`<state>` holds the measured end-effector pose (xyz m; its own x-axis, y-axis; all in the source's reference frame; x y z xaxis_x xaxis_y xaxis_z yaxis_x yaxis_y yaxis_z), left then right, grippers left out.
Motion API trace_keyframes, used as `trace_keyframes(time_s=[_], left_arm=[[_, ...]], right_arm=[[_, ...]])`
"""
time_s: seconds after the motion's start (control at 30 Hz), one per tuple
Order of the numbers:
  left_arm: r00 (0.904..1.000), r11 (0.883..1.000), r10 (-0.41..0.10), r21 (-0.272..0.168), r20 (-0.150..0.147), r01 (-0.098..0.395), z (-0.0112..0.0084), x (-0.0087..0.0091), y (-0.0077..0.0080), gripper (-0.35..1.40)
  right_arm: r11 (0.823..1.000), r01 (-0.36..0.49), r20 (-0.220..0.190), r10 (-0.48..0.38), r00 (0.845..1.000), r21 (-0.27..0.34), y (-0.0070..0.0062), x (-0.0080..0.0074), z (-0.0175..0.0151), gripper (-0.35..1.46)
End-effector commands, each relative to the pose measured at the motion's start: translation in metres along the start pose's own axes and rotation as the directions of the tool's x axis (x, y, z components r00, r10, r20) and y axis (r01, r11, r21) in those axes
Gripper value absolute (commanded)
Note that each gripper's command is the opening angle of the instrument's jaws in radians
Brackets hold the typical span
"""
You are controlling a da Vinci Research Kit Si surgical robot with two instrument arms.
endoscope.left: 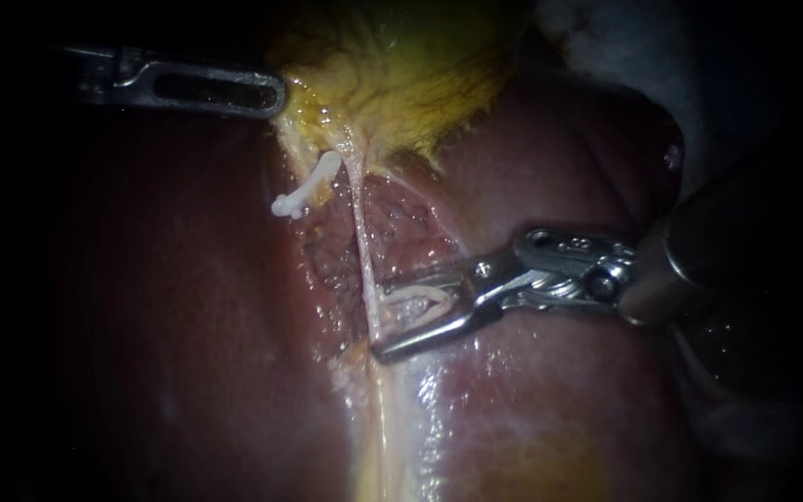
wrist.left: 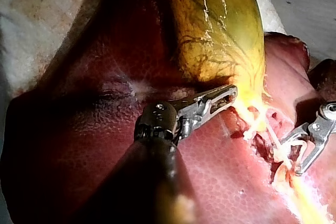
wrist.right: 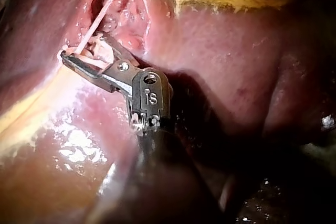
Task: Clipping first clip right tube
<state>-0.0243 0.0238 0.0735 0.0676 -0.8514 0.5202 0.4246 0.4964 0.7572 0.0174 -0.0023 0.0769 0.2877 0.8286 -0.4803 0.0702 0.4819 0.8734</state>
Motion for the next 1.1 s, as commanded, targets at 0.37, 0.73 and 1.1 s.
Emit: trace_keyframes(time_s=[0.37,0.73,1.1], left_arm=[[1.0000,1.000,0.000,0.000,0.000,0.000,0.0000,0.0000,0.0000,-0.35],[1.0000,1.000,0.000,0.000,0.000,0.000,0.0000,0.0000,0.0000,-0.35],[1.0000,1.000,0.000,0.000,0.000,0.000,0.0000,0.0000,0.0000,-0.35]], right_arm=[[0.991,-0.014,-0.046,0.021,0.999,0.133,-0.0007,-0.0017,0.0020,0.51],[0.977,-0.008,-0.070,0.023,0.997,0.214,-0.0032,-0.0016,0.0039,0.44],[0.983,-0.010,-0.091,0.027,0.995,0.185,-0.0029,-0.0016,0.0040,-0.04]])
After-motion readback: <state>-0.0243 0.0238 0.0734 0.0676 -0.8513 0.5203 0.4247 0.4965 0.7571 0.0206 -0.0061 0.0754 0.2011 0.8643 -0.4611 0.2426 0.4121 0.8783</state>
